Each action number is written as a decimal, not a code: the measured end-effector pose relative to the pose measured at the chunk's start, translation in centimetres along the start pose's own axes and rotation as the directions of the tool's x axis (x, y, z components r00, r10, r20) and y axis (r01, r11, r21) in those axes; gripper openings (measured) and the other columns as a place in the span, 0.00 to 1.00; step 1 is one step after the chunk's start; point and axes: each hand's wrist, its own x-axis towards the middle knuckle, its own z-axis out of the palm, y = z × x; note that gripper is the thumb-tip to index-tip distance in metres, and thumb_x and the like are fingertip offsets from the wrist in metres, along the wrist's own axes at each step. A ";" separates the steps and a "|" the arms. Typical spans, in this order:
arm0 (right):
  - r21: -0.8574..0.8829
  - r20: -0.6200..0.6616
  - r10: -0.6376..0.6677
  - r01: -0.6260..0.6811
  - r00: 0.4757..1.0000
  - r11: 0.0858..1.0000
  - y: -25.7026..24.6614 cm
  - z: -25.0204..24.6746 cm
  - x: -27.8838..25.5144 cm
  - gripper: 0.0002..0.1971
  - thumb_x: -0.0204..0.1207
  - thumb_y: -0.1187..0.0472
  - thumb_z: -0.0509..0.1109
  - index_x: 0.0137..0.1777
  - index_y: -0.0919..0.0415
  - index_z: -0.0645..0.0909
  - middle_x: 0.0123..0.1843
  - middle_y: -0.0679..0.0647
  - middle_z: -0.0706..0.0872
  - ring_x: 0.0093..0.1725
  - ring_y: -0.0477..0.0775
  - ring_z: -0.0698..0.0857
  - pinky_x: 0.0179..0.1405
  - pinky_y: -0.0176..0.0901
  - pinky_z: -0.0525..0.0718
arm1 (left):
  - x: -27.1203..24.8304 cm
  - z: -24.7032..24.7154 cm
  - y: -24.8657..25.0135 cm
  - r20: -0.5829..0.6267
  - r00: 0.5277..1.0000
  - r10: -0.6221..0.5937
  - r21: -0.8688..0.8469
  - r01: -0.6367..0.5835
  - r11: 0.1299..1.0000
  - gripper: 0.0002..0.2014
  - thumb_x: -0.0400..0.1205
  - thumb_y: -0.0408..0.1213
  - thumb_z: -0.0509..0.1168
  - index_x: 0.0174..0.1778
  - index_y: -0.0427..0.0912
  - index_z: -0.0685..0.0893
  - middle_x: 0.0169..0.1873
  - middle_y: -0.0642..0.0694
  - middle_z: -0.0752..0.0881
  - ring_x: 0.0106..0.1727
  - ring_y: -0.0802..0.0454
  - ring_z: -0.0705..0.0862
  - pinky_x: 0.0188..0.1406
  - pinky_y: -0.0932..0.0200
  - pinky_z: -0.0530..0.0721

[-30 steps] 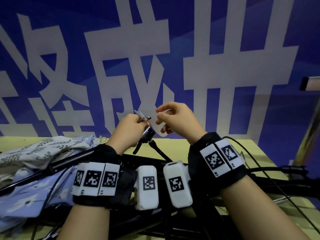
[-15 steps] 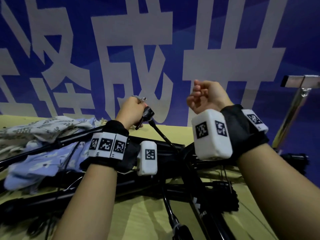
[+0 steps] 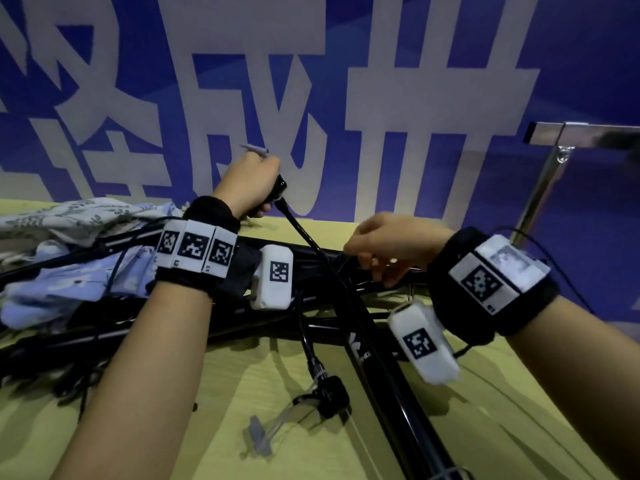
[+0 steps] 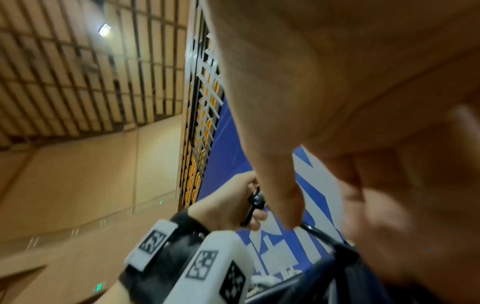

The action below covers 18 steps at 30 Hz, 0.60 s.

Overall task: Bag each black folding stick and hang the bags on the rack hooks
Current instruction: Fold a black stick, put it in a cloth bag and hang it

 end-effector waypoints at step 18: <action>0.262 0.239 0.111 -0.174 0.965 0.949 2.7 2.0 -2.3 0.12 0.78 0.57 0.63 0.53 0.65 0.75 0.40 0.63 0.84 0.41 0.64 0.84 0.50 0.54 0.85 | -7.8 0.1 5.5 0.303 0.884 0.355 0.198 -0.423 0.884 0.18 0.84 0.25 0.56 0.68 0.44 0.74 0.60 0.49 0.80 0.55 0.56 0.79 0.43 0.69 0.74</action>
